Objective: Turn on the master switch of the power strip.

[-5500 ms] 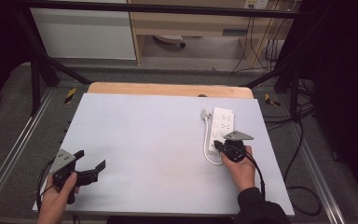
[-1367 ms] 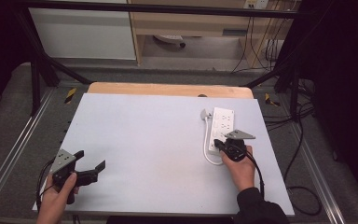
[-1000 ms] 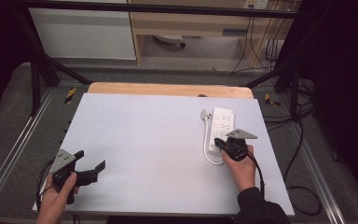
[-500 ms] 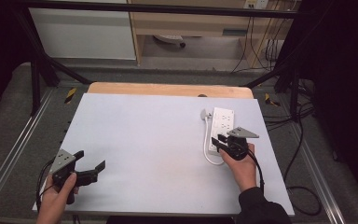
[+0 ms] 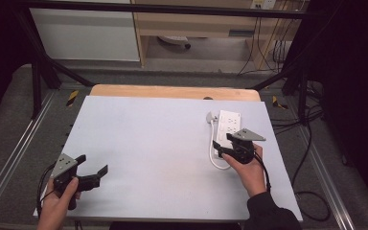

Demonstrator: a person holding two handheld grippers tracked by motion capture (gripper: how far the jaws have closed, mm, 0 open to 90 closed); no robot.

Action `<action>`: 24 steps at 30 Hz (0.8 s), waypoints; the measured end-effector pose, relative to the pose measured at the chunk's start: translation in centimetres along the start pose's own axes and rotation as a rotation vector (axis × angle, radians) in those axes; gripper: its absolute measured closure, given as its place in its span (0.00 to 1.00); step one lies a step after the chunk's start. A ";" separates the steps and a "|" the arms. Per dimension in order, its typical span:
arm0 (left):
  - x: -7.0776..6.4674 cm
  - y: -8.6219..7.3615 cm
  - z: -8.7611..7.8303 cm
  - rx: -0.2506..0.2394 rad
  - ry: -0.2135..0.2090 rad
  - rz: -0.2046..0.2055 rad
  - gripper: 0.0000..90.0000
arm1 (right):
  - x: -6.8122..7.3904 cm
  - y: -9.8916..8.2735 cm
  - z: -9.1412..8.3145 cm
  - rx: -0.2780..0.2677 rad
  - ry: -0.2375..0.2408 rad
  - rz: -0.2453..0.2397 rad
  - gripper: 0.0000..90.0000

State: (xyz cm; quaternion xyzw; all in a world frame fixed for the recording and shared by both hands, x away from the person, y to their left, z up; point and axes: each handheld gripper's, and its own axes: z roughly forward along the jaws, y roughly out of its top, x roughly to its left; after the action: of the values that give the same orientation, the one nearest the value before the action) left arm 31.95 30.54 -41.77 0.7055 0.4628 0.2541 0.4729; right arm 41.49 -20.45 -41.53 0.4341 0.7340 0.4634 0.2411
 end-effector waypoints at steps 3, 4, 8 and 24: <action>0.0 0.0 0.0 0.001 0.001 -0.001 0.07 | 0.1 0.3 0.0 -0.001 0.005 0.010 0.23; 0.0 0.0 0.0 0.001 0.001 -0.001 0.07 | 0.1 0.4 0.0 -0.001 0.003 0.009 0.21; 0.0 0.0 0.0 -0.002 0.001 -0.002 0.07 | 0.2 0.6 -0.1 -0.012 -0.012 0.011 0.11; -0.1 0.0 -0.1 -0.010 -0.009 -0.005 0.06 | -0.6 1.1 -1.0 -0.042 -0.042 0.044 0.06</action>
State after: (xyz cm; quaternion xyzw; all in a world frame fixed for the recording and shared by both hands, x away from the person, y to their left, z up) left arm 31.85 30.54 -41.68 0.7029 0.4612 0.2523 0.4792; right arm 41.51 -21.19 -40.14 0.4545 0.7093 0.4745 0.2554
